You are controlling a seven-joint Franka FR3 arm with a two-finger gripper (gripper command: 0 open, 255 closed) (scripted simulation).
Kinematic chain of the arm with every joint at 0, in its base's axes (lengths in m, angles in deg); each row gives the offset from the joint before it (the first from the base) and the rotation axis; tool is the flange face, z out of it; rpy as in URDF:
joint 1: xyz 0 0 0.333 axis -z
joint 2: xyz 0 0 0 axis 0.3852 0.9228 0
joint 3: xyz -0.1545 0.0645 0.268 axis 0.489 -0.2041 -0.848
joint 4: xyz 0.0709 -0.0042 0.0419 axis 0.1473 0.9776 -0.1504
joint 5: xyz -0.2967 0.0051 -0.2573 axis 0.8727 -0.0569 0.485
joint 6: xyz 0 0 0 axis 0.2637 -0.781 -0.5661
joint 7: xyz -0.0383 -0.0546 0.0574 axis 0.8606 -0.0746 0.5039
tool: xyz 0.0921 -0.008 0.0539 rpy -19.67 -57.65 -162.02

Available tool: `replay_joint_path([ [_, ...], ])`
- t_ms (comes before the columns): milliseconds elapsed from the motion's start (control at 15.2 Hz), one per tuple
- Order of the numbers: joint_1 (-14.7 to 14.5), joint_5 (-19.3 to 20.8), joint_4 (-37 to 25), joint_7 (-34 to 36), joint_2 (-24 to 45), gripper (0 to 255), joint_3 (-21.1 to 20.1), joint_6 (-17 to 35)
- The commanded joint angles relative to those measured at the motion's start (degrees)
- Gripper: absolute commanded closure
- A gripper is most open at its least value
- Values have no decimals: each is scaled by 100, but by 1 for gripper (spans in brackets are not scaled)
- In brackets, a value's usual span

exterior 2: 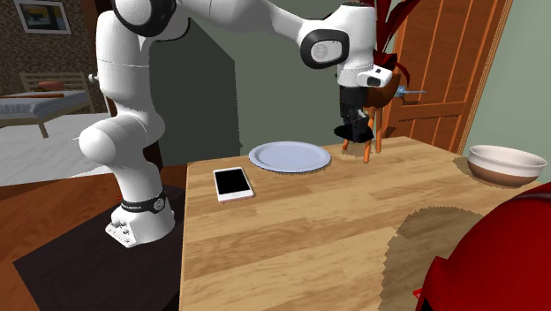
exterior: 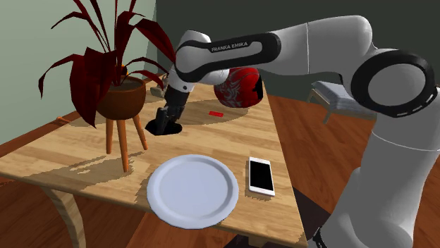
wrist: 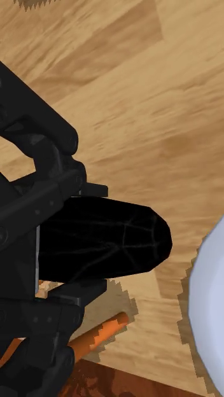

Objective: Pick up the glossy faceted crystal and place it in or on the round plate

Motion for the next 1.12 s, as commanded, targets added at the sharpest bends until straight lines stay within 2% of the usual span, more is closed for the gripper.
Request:
replay_joint_path([
  [0, -39, -66, 610, 30, -470, 255, -43, 156],
  [462, -206, -326, 2360, 166, -1942, 255, -210, 495],
  [858, -454, -612, 3743, 421, -3368, 255, -418, 535],
  [1056, -472, -663, 3904, 357, -3283, 255, -436, 776],
])
